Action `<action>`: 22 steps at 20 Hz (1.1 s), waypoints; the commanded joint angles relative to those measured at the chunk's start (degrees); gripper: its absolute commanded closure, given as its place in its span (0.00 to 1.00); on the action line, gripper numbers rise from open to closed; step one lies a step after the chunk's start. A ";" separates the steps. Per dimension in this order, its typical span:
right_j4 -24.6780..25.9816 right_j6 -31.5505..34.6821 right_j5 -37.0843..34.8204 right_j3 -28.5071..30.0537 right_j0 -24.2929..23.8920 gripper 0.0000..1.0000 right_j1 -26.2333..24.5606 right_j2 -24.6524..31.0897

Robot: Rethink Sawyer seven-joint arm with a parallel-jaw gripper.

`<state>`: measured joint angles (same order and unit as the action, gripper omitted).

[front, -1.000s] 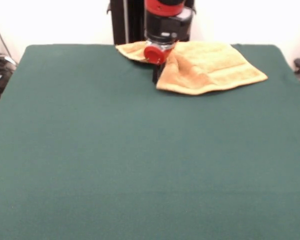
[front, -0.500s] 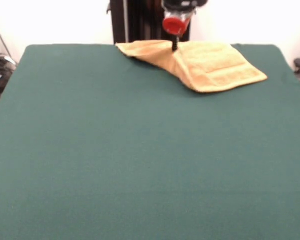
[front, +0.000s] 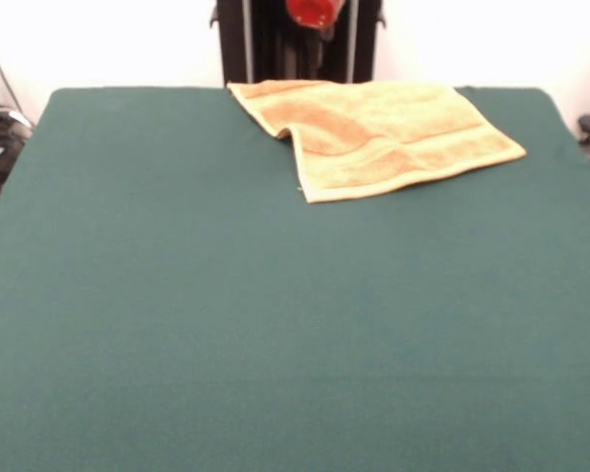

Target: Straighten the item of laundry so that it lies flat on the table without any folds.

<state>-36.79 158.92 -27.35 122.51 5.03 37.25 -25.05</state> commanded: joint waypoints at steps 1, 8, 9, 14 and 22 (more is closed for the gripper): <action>0.34 11.86 -4.58 -4.81 0.40 0.00 -1.12 -0.27; -7.91 12.26 7.27 0.10 -3.67 0.00 -2.61 9.77; -8.50 13.36 7.95 -0.06 -3.28 0.00 -3.27 9.98; -10.47 18.10 5.11 -1.94 0.21 0.00 -4.86 7.78; -15.16 16.02 8.23 0.00 -0.83 0.00 -4.60 10.97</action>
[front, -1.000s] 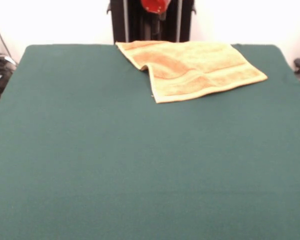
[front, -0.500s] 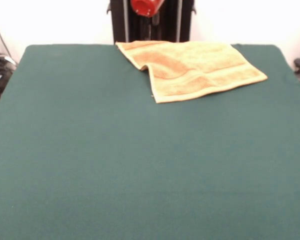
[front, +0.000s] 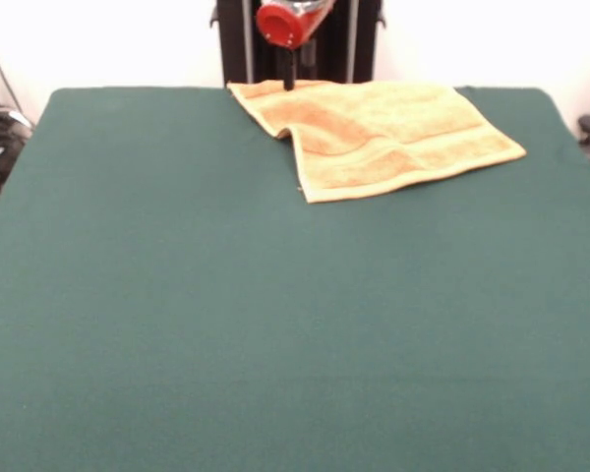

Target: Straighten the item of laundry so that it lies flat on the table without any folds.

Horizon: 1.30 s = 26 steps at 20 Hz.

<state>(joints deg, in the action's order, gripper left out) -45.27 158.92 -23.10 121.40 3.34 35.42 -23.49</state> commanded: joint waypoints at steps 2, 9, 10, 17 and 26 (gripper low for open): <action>-7.68 17.02 3.77 1.20 1.71 0.00 -2.87 9.35; -11.88 17.56 5.32 3.50 4.22 0.00 -1.76 10.84; -12.54 17.06 5.84 3.97 4.14 0.00 -1.67 11.35; -18.55 14.46 15.03 7.10 0.71 0.00 -2.14 19.76; -9.27 21.06 31.40 8.10 -11.15 0.00 -8.58 33.58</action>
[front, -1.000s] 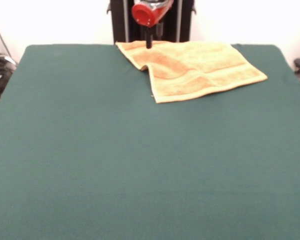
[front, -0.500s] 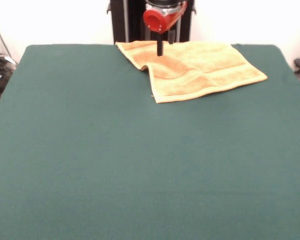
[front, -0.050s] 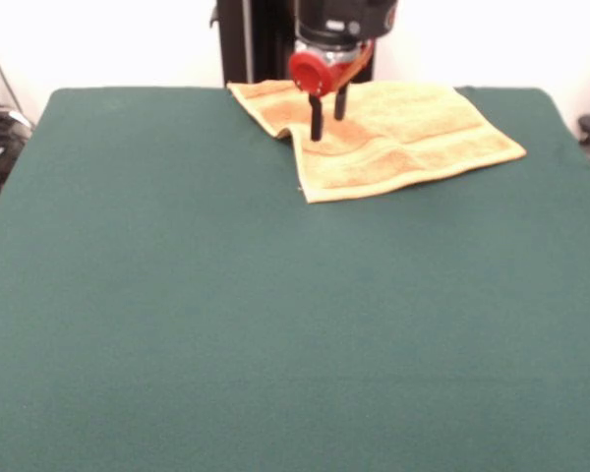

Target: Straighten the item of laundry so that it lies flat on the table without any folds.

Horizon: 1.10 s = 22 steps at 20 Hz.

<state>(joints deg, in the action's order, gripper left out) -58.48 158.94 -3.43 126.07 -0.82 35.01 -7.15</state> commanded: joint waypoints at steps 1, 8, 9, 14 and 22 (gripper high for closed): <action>5.33 22.51 13.26 3.03 -8.01 0.00 -9.78 18.30; 10.29 27.17 19.15 0.34 -11.37 0.00 -16.93 22.84; 10.04 27.31 19.40 0.03 -11.08 0.00 -17.29 22.77; 6.85 26.98 15.94 0.77 -7.77 0.00 -15.42 21.17; 2.45 27.69 11.53 4.34 -3.81 0.00 -9.89 20.13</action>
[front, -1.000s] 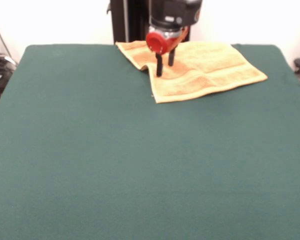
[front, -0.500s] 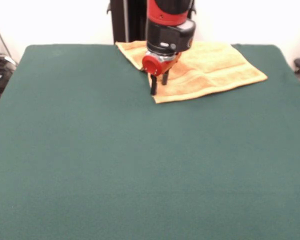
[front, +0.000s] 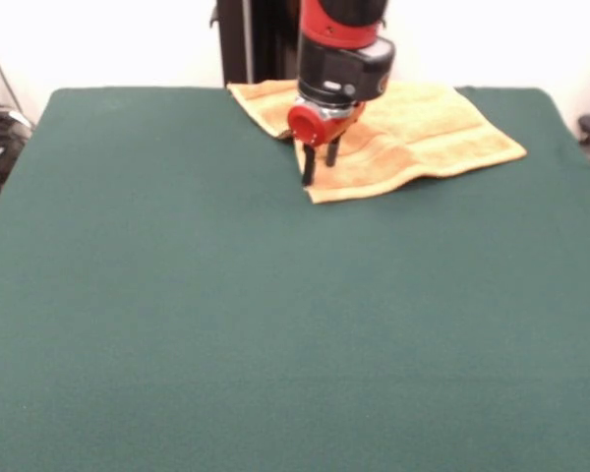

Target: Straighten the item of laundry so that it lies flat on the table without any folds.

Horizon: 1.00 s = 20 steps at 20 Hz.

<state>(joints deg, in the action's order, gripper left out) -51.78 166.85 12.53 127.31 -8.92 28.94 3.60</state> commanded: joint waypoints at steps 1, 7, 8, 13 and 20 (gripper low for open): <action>-3.17 20.65 -2.91 2.92 3.44 0.00 -4.49 10.24; -10.32 15.20 -8.53 1.20 10.80 1.00 -4.78 4.10; -9.57 14.76 -9.09 1.38 10.39 1.00 -4.45 4.42; -7.43 17.15 -5.99 2.95 7.66 1.00 -3.99 7.39; -3.16 13.91 -2.44 1.97 4.51 1.00 -6.88 5.53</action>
<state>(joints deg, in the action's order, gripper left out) -55.34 166.87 12.01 127.74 -3.98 28.90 3.26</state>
